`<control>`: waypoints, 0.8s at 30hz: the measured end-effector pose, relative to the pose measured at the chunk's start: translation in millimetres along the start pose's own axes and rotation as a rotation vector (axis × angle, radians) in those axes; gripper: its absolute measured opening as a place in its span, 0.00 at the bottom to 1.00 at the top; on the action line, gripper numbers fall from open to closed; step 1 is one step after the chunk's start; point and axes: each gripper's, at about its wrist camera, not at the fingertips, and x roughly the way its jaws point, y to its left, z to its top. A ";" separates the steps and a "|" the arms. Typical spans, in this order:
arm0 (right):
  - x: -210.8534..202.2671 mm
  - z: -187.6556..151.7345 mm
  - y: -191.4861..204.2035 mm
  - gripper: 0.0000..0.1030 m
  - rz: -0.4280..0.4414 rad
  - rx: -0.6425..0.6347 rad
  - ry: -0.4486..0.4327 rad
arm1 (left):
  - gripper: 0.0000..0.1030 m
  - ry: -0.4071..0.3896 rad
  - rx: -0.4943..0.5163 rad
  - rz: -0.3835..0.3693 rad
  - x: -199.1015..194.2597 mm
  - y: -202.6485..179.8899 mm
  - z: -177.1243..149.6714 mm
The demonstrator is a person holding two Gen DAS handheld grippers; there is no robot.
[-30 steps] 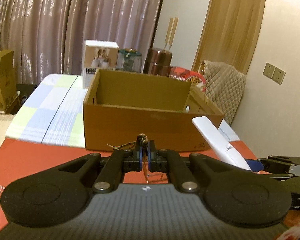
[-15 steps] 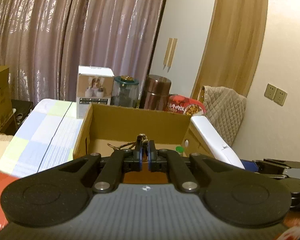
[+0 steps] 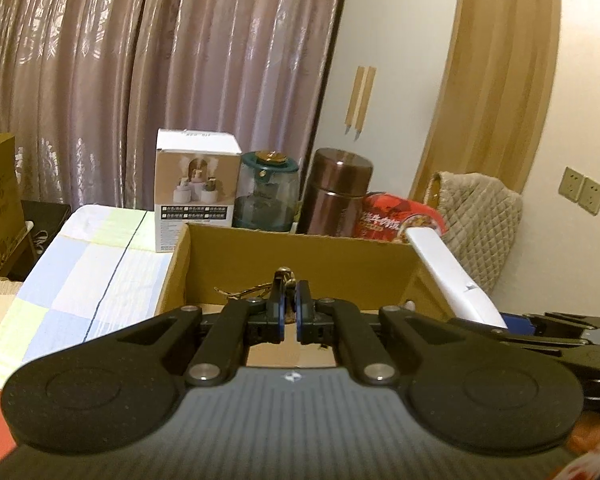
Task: Organize rigid objects
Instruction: 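Carry the cord and white device with both tools toward the box, then open the left tool to drop the cord while the right tool releases the white device into the box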
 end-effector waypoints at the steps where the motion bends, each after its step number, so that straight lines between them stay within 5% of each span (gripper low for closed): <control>1: 4.2 -1.3 -2.1 0.34 -0.004 0.005 0.007 | 0.02 0.007 -0.002 0.003 5.5 2.1 0.0; 15: 26.8 -10.0 -18.2 0.34 -0.031 0.039 0.058 | 0.03 0.084 -0.009 0.004 42.3 12.7 -12.4; 18: 26.3 -9.9 -17.6 0.34 -0.028 0.039 0.056 | 0.24 0.074 -0.019 0.003 41.8 13.6 -13.2; 24: 27.4 -9.7 -16.7 0.34 -0.021 0.037 0.057 | 0.24 0.062 -0.007 0.029 36.4 16.0 -11.2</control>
